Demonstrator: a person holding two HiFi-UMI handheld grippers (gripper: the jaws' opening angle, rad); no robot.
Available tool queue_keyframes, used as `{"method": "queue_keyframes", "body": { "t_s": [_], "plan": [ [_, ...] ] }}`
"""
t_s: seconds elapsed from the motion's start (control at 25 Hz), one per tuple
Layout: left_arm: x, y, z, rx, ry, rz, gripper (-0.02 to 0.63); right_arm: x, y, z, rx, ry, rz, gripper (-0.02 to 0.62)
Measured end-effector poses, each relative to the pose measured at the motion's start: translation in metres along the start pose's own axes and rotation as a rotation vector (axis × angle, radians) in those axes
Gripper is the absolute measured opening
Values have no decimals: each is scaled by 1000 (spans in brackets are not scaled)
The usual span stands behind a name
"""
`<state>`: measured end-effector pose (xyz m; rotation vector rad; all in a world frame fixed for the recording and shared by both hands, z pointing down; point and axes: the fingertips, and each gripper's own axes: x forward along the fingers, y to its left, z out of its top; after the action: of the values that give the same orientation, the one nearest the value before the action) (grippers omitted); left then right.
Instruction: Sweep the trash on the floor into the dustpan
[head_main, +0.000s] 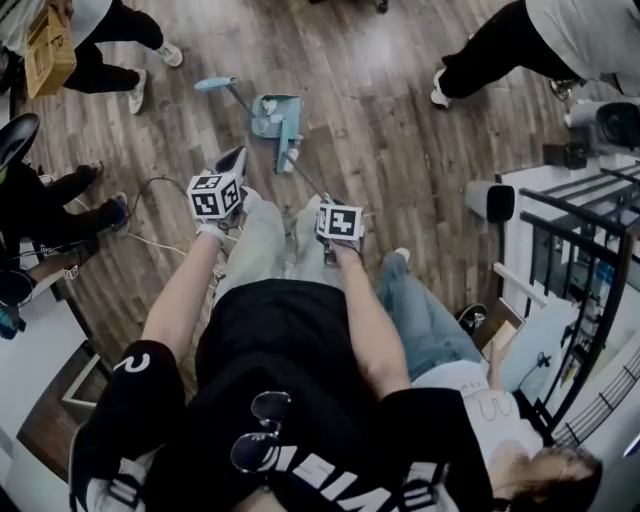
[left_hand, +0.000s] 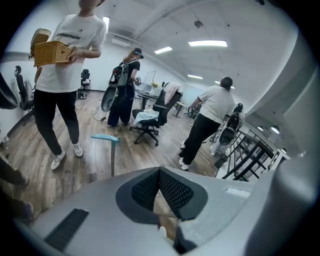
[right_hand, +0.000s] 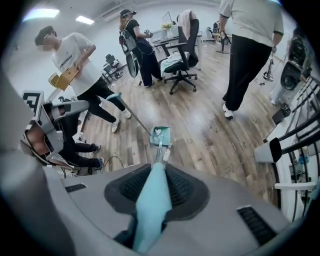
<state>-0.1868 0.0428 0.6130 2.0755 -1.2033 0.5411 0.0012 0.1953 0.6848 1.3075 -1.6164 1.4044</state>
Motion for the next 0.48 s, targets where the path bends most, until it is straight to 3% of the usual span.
{"method": "queue_keyframes", "body": {
  "t_s": [0.28, 0.4, 0.48],
  "plan": [
    [-13, -6, -20, 12, 17, -5, -2, 12, -7, -64, -113, 173, -40, 83],
    [-17, -3, -26, 12, 29, -10, -2, 12, -21, -83, -170, 266, -125, 84],
    [-16, 4, -28, 11, 36, -10, -2, 19, -21, -79, -196, 257, -148, 84]
  ]
}}
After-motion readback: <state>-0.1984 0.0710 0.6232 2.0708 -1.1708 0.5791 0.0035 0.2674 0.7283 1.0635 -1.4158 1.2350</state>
